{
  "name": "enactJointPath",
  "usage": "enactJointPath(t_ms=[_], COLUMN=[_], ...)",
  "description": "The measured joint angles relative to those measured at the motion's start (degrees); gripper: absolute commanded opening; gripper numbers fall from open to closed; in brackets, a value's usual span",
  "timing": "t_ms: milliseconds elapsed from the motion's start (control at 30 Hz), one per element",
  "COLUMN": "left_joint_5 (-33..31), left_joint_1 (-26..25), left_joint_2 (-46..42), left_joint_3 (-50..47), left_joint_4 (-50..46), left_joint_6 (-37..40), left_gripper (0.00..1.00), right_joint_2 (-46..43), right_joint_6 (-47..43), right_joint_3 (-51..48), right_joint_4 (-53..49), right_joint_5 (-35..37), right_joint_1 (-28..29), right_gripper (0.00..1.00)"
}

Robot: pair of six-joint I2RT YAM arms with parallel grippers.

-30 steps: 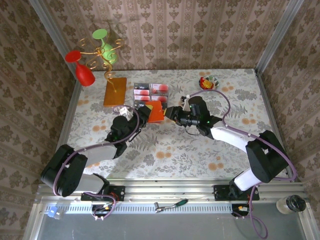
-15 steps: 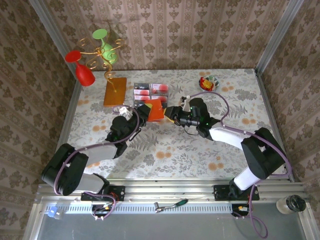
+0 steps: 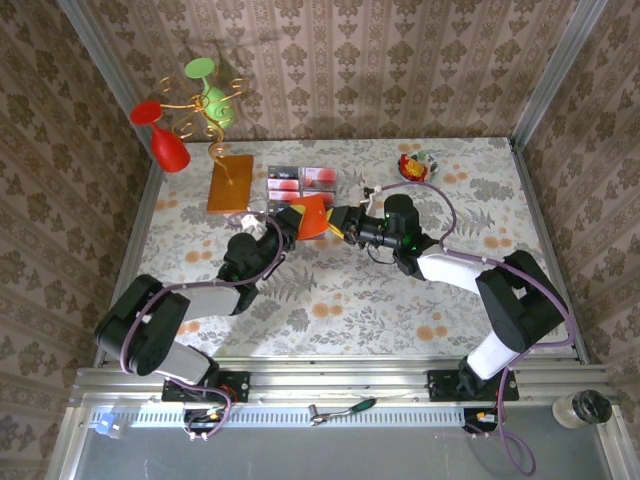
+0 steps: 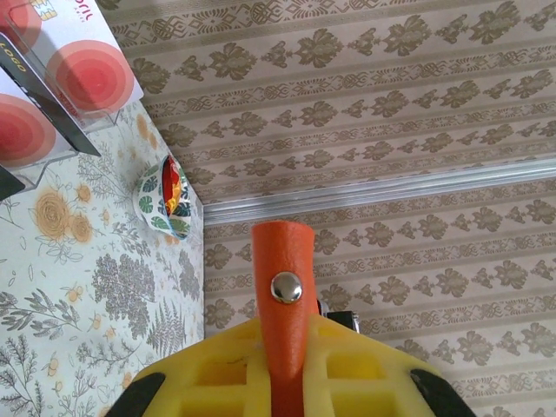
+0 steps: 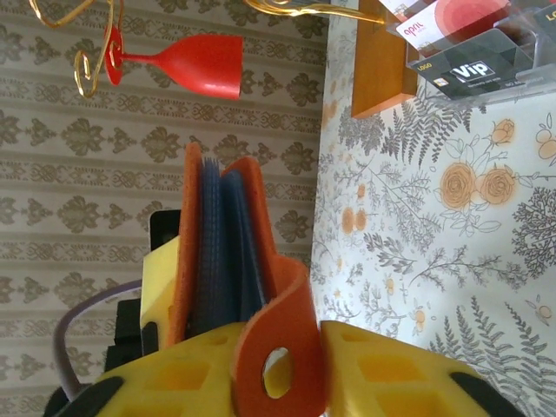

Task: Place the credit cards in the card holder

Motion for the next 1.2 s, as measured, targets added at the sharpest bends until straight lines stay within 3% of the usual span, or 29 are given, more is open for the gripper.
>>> enactJointPath(t_ms=[100,300,367,433,500,667,800,1033,1200], left_joint_5=[-0.2,-0.2,-0.2,-0.3,-0.7,-0.9,-0.9,-0.9,-0.4], left_joint_1=[-0.1,-0.3,-0.6,-0.6,-0.6,-0.6,-0.6,-0.6,-0.6], left_joint_2=[0.0,0.0,0.0,0.0,0.0,0.0,0.0,0.0,0.0], left_joint_3=[0.2,0.4,0.4,0.4,0.5,0.7,0.7,0.7,0.7], left_joint_4=[0.7,1.0,0.9,1.0,1.0,0.9,1.0,1.5,1.6], left_joint_6=[0.0,0.0,0.0,0.0,0.0,0.0,0.0,0.0,0.5], left_gripper=[0.00,0.00,0.00,0.00,0.00,0.00,0.00,0.00,0.43], right_joint_2=[0.0,0.0,0.1,0.4,1.1,2.3,2.8,3.3,3.4], right_joint_6=[0.6,1.0,1.2,1.7,1.8,2.8,3.4,4.3,4.7], right_joint_3=[0.0,-0.7,-1.1,-1.1,-1.2,-1.2,-1.1,-1.2,-1.4], right_joint_4=[0.5,1.7,2.1,2.4,2.9,4.2,6.0,7.5,8.9], right_joint_5=[-0.2,-0.3,-0.3,-0.6,-0.8,-1.5,-2.2,-3.0,-4.0], right_joint_1=[-0.2,-0.3,-0.3,-0.4,-0.6,-0.7,-0.7,-1.0,-1.0], right_gripper=[0.14,0.14,0.18,0.31,0.32,0.20,0.02,0.00,0.00])
